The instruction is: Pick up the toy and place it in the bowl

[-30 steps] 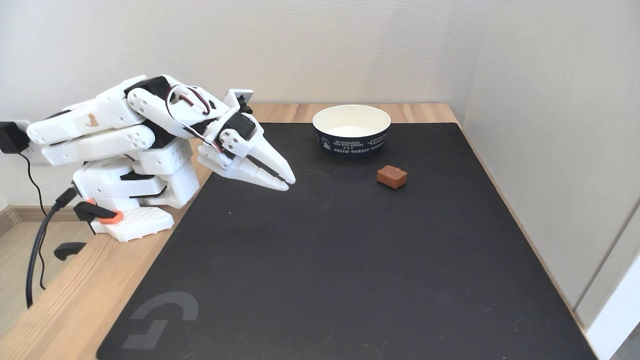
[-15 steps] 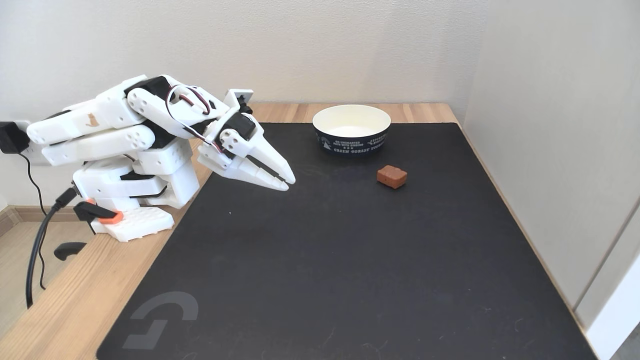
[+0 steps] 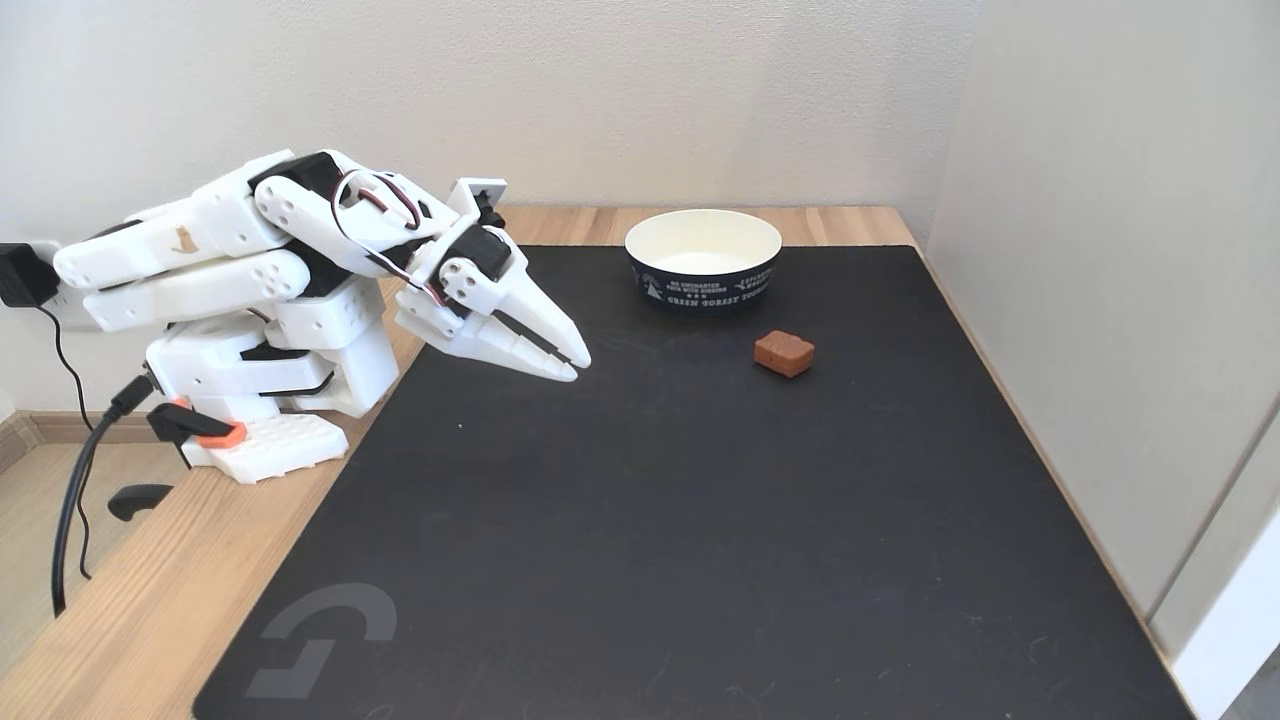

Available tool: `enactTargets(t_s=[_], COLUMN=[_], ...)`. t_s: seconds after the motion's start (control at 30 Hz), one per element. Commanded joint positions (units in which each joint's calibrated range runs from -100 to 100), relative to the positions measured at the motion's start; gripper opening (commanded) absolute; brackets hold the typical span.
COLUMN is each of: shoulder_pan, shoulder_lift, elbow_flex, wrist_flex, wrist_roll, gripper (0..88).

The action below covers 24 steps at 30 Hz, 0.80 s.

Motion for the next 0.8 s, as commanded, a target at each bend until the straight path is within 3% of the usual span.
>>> enactTargets(t_s=[0.0, 0.13, 0.17, 0.2, 0.3, 0.77], shoulder_pan=[0.19, 0.44, 0.36, 0.03, -0.06, -2.15], shoulder_lift=[-0.75, -0.75, -0.75, -0.75, -0.75, 0.0], elbow_flex=[0.31, 0.31, 0.31, 0.31, 0.31, -2.49], wrist_flex=[0.54, 0.45, 0.45, 0.45, 0.54, 1.64], wrist_roll=[-0.05, -0.1, 0.05, 0.37, 0.37, -0.16], gripper=[3.5, 7.9, 12.7, 26.2, 41.1, 42.9])
